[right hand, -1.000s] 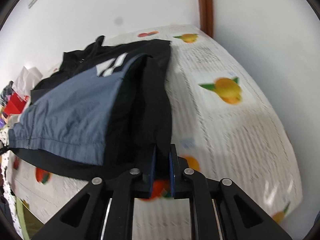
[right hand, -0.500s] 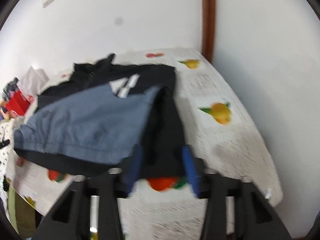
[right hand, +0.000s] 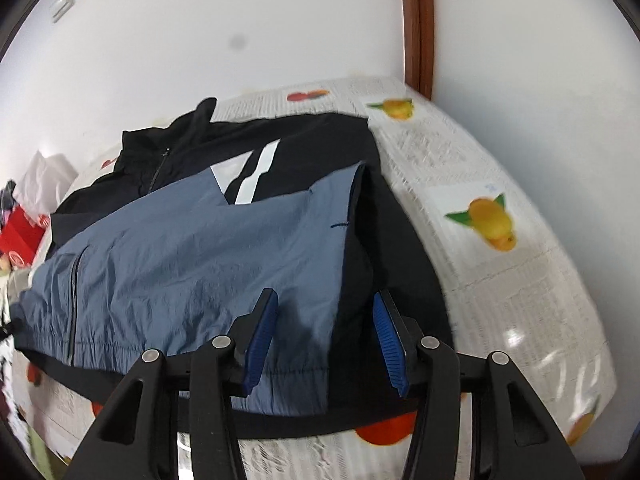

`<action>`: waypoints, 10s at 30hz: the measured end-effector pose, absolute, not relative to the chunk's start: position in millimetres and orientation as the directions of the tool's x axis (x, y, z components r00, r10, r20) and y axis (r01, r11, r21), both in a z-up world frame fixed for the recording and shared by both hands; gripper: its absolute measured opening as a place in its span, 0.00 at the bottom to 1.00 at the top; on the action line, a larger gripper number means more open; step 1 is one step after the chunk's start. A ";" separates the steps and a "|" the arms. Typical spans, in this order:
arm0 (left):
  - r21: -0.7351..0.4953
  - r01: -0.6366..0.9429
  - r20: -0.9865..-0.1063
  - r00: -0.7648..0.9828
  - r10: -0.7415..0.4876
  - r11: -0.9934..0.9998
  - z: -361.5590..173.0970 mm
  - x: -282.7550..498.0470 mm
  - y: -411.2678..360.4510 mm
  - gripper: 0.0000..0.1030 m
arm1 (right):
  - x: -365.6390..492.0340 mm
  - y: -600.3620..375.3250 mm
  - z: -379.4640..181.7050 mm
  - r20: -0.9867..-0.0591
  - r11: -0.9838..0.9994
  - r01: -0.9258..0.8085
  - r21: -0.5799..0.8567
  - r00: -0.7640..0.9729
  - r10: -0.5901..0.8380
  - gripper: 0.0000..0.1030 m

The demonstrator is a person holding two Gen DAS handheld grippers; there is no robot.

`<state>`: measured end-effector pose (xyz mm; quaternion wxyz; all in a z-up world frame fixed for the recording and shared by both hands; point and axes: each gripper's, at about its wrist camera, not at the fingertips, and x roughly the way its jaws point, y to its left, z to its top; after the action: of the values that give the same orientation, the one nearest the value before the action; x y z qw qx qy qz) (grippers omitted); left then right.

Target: Fold large clothes

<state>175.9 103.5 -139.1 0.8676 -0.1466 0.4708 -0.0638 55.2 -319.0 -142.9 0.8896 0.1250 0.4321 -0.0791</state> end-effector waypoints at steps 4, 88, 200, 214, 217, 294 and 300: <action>-0.300 0.006 -0.786 0.565 -0.251 0.954 -128.3 179.9 98.0 0.18 | 55.6 -309.4 -131.6 -0.761 0.973 0.205 0.109 0.647 -0.051 0.10; -0.152 0.122 -0.665 0.722 -0.193 0.981 -105.7 318.6 69.0 0.52 | 227.1 -297.3 -127.8 -0.742 0.989 0.119 0.082 0.670 -0.019 0.42; -0.181 -0.156 -0.834 0.547 -0.068 0.971 -155.7 119.7 172.6 0.67 | 114.8 83.2 -160.8 -0.787 0.798 -0.570 -0.194 0.577 0.220 0.59; -0.191 -0.137 -0.834 0.545 -0.087 0.972 -156.6 133.7 165.0 0.68 | 141.5 30.9 -89.7 -0.642 0.914 -0.405 0.013 0.697 0.318 0.08; -0.194 -0.117 -0.825 0.557 -0.097 0.974 -153.0 136.2 155.8 0.68 | 140.4 -24.5 -58.3 -0.554 0.953 -0.290 0.094 0.779 0.292 0.08; -0.303 -0.061 -0.795 0.567 -0.217 0.951 -164.9 168.8 87.0 0.08 | 115.2 -175.5 -170.9 -0.758 0.997 -0.058 0.040 0.649 0.068 0.28; -0.274 -0.035 -0.791 0.577 -0.205 0.961 -164.7 156.1 93.1 0.20 | 118.8 -166.5 -143.7 -0.734 0.988 -0.098 0.116 0.662 0.152 0.32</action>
<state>156.1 93.1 -164.7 0.8783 -0.1311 0.4573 -0.0483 118.8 -166.5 -143.7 0.9109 0.0330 0.4055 0.0687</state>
